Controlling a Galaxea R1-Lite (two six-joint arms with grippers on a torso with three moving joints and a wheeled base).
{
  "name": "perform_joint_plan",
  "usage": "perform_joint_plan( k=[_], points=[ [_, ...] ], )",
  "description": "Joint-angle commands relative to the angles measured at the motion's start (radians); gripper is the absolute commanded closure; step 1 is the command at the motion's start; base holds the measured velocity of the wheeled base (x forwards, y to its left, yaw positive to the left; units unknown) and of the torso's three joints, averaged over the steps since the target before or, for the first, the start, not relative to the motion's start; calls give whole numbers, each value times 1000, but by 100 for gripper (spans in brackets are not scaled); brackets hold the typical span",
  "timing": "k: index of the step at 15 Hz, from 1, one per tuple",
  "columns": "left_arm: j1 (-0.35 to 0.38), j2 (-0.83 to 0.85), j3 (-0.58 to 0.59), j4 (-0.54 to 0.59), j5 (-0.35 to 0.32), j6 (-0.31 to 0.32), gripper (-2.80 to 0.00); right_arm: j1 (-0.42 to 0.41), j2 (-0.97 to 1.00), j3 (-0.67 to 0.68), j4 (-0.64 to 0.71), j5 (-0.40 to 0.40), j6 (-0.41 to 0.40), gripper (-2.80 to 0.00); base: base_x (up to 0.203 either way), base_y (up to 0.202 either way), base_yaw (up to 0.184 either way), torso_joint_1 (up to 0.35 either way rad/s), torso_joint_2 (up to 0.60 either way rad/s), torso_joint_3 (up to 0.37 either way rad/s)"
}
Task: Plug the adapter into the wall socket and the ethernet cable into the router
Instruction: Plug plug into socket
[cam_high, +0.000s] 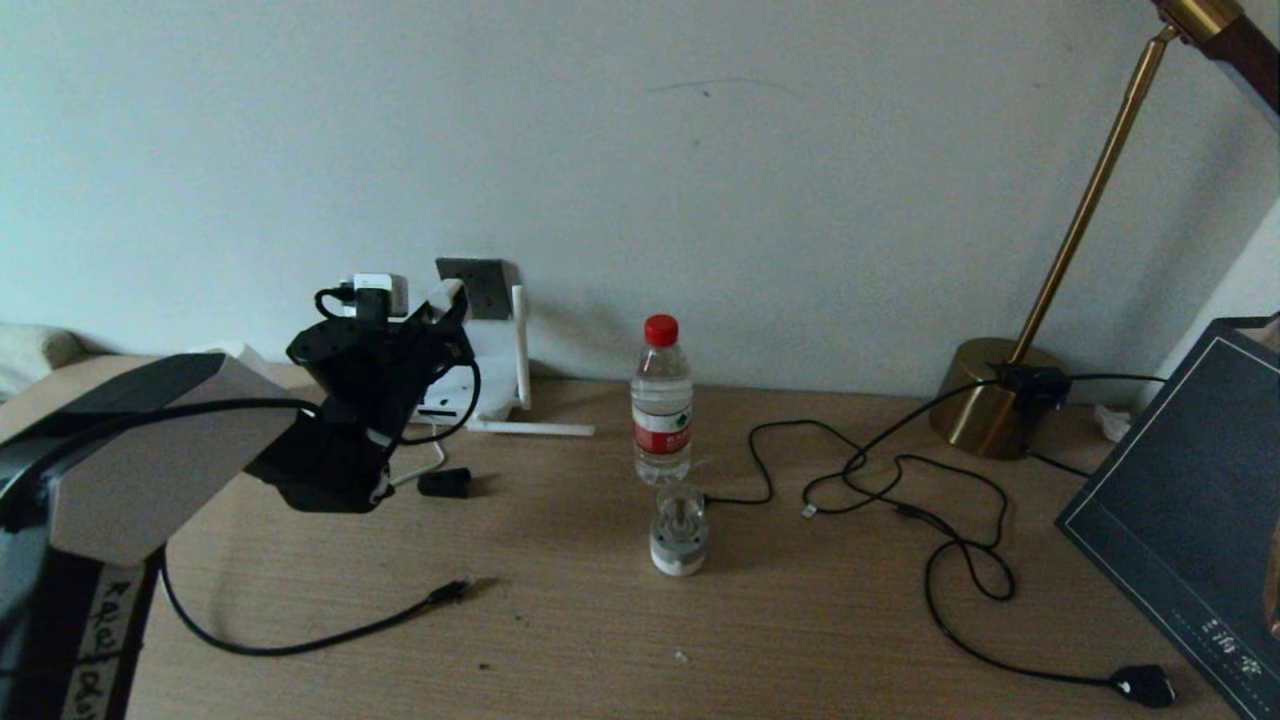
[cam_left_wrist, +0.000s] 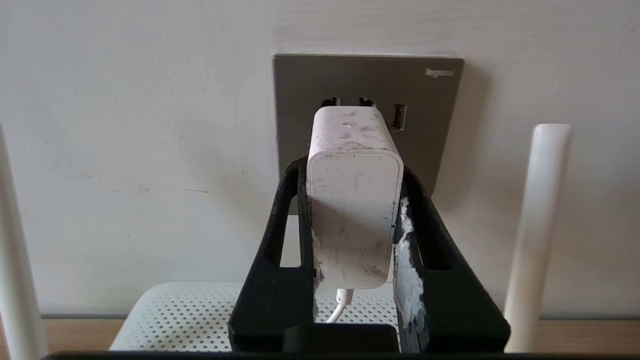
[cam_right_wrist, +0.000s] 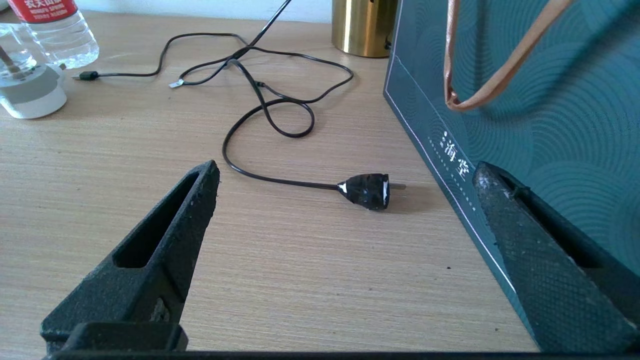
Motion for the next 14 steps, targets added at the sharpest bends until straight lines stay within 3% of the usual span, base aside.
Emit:
perform_joint_plan(
  k=[1, 14],
  points=[
    [0, 2, -1, -8, -1, 0, 0, 0, 0, 0, 0, 0, 0, -280, 0, 0, 0, 0, 0, 0],
    [0, 28, -36, -3, -6, 1, 0, 0, 0, 0, 0, 0, 0, -280, 0, 0, 0, 0, 0, 0]
  ],
)
